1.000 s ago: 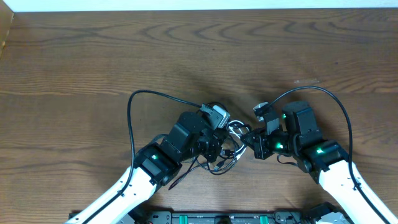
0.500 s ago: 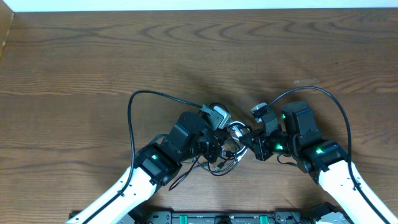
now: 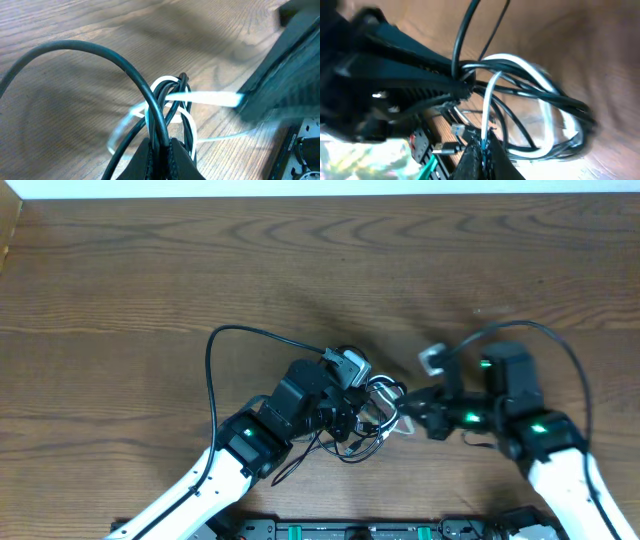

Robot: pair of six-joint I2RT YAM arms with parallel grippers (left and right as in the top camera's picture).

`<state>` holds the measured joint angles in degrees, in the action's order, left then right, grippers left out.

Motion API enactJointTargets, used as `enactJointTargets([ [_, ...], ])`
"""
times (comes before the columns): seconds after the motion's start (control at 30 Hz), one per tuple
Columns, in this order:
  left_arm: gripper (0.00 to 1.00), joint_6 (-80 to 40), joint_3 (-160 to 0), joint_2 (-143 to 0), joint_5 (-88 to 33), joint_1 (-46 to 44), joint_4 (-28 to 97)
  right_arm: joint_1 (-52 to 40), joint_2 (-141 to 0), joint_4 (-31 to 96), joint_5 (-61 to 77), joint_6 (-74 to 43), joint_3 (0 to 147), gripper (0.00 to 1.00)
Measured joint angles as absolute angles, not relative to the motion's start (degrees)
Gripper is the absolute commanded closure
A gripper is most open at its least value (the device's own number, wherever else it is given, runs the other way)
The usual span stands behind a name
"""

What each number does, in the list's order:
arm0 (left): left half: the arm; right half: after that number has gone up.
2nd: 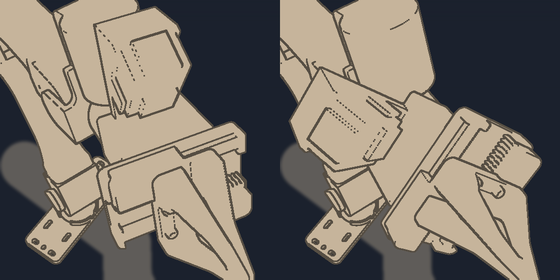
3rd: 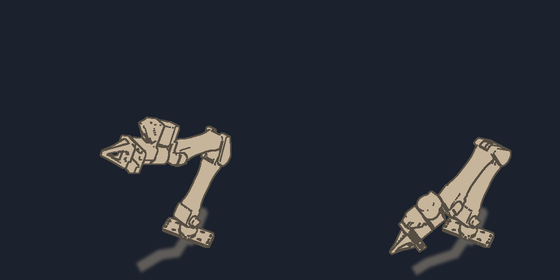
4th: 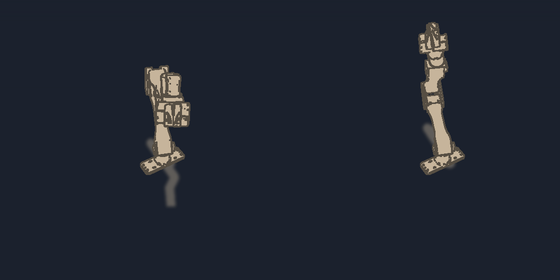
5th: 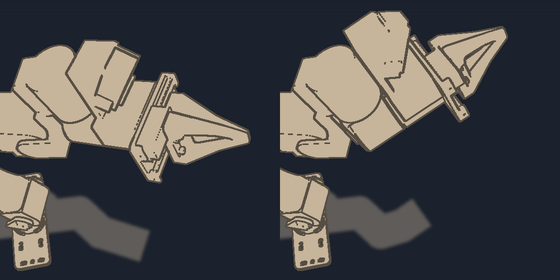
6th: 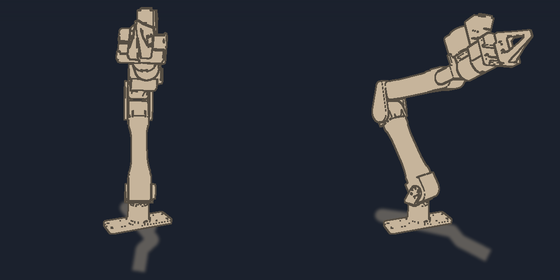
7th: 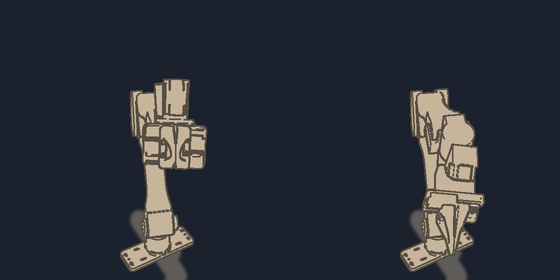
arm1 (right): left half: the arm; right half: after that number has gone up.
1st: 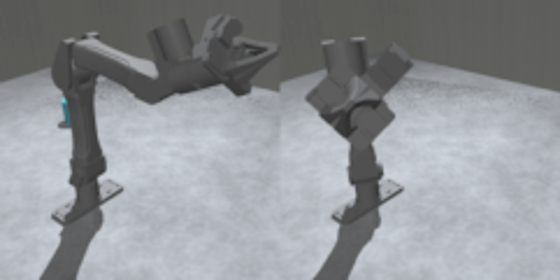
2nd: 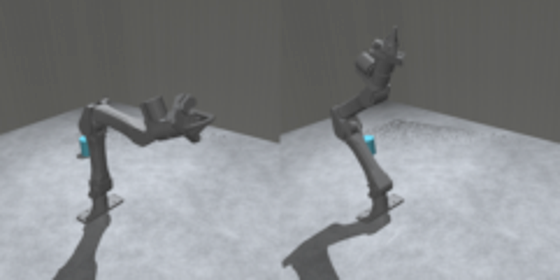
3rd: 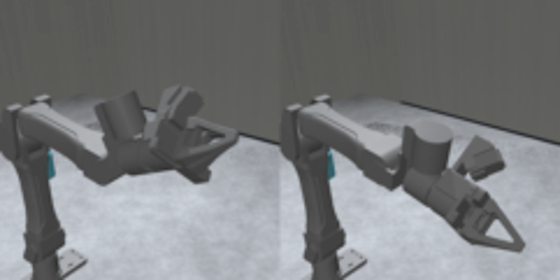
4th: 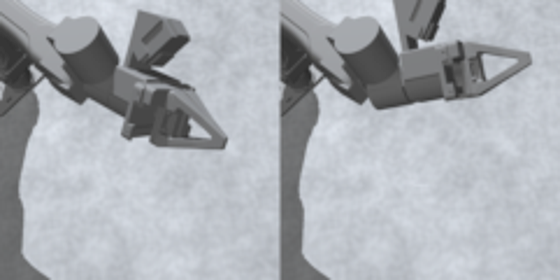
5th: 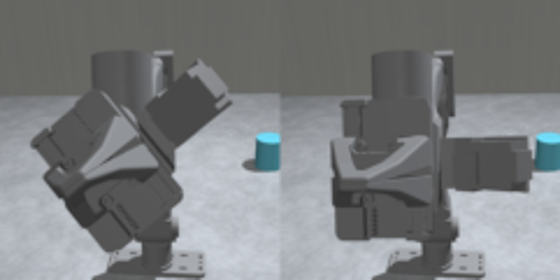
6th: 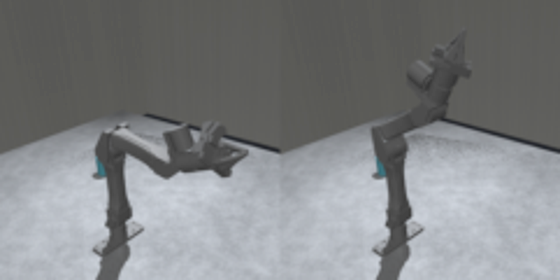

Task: Untangle cables

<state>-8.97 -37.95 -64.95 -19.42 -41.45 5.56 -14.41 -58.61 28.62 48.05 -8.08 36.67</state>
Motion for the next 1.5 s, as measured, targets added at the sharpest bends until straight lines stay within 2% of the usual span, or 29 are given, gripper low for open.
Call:
enactJointTargets([
  [0.3,0.92,-9.0,-38.0,-64.9,-19.4,-41.5,6.2,7.8,-43.4,32.4,54.7,-6.7,36.7,0.99],
  [0.5,0.92,-9.0,-38.0,-64.9,-19.4,-41.5,6.2,15.9,-38.3,32.6,55.4,-7.5,36.7,0.99],
  [0.67,0.92,-9.0,-38.0,-64.9,-19.4,-41.5,6.2,20.9,-38.2,32.8,47.4,-12.6,36.7,0.99],
  [0.97,0.92,-9.0,-38.0,-64.9,-15.6,-41.5,8.9,22.2,-38.2,39.4,19.9,-23.4,36.7,0.99],
  [1.03,0.93,-9.0,-38.0,-64.9,-14.7,-41.5,9.0,22.2,-38.2,41.5,14.2,-25.6,36.7,0.94],
  [1.13,0.92,-9.0,-38.0,-64.9,-14.0,-41.5,9.0,21.4,-38.2,43.0,10.0,-27.6,36.7,0.77],
  [1.2,0.92,-9.0,-38.0,-64.9,-13.6,-41.5,9.0,20.2,-38.2,43.4,10.0,-27.9,36.7,0.70],
  [1.3,0.92,-9.0,-38.0,-64.9,-13.4,-41.5,8.9,18.0,-38.2,43.5,16.2,-25.5,36.7,0.54],
  [1.5,0.93,-10.5,-38.0,-64.9,-15.2,-41.5,7.1,14.6,-38.2,44.3,32.0,-18.7,36.7,0.38],
])
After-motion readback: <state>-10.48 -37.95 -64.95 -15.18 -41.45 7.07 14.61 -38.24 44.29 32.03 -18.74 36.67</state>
